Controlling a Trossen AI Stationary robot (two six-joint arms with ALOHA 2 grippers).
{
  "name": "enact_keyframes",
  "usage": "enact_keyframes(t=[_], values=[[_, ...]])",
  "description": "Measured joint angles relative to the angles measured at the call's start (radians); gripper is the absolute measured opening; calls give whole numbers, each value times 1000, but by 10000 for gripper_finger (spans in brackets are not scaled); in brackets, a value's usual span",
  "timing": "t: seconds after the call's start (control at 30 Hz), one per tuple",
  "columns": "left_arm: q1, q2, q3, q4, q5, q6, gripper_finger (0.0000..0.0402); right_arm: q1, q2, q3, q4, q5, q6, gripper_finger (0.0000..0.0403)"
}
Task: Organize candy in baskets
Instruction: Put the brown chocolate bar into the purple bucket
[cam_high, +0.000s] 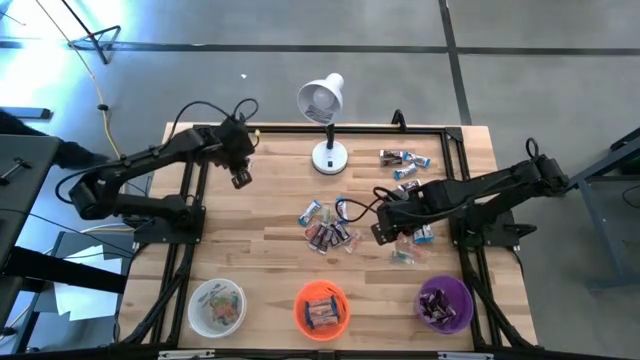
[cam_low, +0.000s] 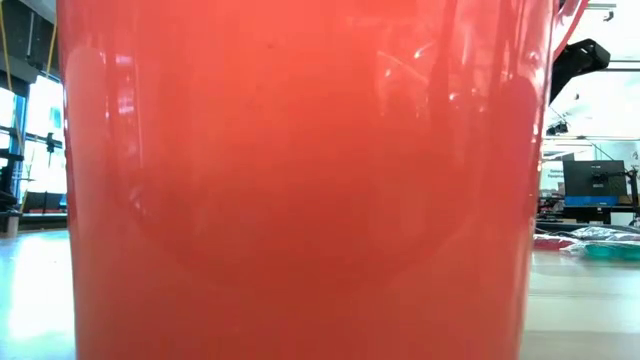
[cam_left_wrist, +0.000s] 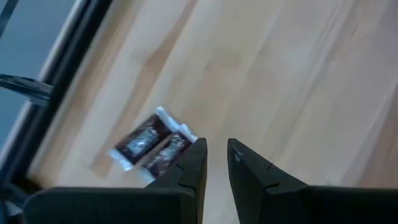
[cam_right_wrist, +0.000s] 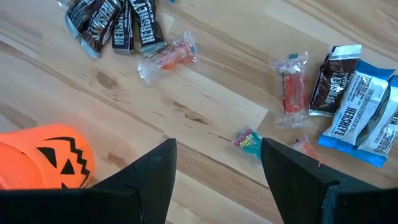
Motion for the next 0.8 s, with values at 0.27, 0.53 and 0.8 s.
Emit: enact_keyframes(t=[0.27,0.53,0.8], values=[[84,166,49,-151,65,273,48,-11,0,0,-6,5,-48,226],[87,295,49,-111,80,414,48,-11,0,0,-9,16,-102,226],[109,397,48,-100,-13,467,48,-11,0,0,-21,39,-131,226]])
